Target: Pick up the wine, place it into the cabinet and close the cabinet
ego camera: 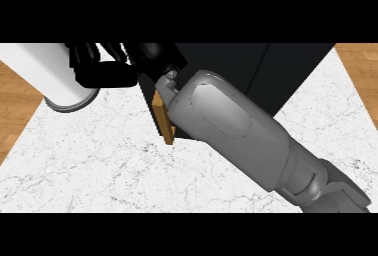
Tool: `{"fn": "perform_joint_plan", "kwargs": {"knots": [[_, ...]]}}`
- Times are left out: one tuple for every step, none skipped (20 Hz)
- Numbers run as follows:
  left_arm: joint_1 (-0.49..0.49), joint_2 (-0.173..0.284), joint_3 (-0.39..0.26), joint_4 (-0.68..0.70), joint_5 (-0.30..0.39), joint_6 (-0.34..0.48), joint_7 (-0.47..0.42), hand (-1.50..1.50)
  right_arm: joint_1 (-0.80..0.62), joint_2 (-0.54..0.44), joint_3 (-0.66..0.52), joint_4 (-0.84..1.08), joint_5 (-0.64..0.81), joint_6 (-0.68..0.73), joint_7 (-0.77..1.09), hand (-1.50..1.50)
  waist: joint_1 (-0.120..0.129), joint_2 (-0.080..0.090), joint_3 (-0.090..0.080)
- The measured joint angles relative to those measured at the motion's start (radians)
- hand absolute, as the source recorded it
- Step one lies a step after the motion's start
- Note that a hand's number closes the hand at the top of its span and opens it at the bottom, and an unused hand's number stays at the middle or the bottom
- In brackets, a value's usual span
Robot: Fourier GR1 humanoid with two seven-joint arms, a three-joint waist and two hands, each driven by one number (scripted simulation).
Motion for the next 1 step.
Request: {"fn": "perform_joint_plan", "kwargs": {"knots": [[-0.003, 0.001, 0.000, -0.001, 0.001, 0.004, 0.003, 1.50, 0.002, 0.001, 0.001, 0.001, 0.004, 0.001, -0.015, 1.50, -0.002, 0.000, -0.001]]}}
